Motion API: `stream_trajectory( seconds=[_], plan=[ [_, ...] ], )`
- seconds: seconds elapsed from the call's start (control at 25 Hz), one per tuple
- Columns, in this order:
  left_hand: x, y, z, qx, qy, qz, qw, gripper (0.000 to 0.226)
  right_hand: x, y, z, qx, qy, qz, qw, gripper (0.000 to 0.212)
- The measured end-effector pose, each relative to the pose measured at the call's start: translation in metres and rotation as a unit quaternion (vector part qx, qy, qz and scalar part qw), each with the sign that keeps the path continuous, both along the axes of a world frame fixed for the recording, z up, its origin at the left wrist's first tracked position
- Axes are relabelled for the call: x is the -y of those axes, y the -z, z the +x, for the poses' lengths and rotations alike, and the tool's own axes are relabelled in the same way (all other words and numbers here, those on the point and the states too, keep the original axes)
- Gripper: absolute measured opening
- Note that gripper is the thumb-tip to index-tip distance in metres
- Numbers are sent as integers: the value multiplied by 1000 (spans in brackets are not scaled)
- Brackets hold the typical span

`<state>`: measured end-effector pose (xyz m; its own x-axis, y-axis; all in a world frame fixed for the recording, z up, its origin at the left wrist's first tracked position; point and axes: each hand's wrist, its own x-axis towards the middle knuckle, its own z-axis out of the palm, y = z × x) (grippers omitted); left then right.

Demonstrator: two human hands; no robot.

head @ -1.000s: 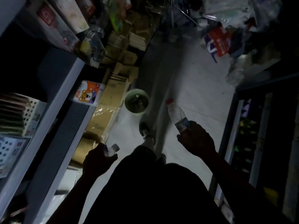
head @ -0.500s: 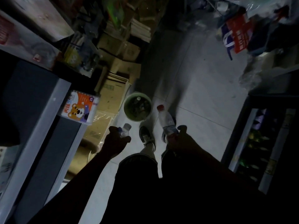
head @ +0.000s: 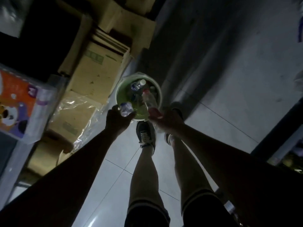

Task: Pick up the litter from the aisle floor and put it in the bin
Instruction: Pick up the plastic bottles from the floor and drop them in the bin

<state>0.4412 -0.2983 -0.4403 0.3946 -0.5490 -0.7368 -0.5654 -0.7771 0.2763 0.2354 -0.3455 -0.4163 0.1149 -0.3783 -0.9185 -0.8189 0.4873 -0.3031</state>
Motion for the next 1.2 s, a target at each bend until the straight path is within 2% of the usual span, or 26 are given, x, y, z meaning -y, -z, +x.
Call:
stream_trajectory(
  seconds=[0.08,0.12,0.16,0.24,0.36,0.44,0.6,0.68,0.76,0.96,1.2],
  plan=[
    [12,19,3,-27,-22,24,999,84,9,45,6,16,-9,-10,1000,96],
    [11,29,3,-19,-29,49,998,80,12,51,8,18,-30,-20,999,98],
    [9,30,1,-8,-41,72,997,76,12,46,7,13,-45,-15,999,93],
    [-4,10,-6,-15,-46,109,993,66,1,15,-1,-6,-108,-5,994,66],
    [-27,-48,-15,-44,-34,132,990,44,-21,-32,-28,-59,-181,34,981,66],
    [-39,-93,-24,-64,-37,133,988,36,-30,-67,-42,-74,-212,22,974,62],
    [-58,-192,-39,-74,-70,97,990,25,-27,-158,-59,-64,-251,-39,965,57],
    [-66,-230,-47,-68,-99,58,991,23,-14,-197,-62,-41,-294,-54,953,47],
    [-77,-269,-57,-55,-144,23,988,20,-1,-233,-62,-9,-364,-70,929,37],
    [-136,-340,-91,-37,-224,-23,974,15,16,-302,-49,31,-481,-156,862,37],
    [-239,-378,-152,4,-331,-9,944,24,-11,-345,-39,67,-633,-208,743,33]
  ],
)
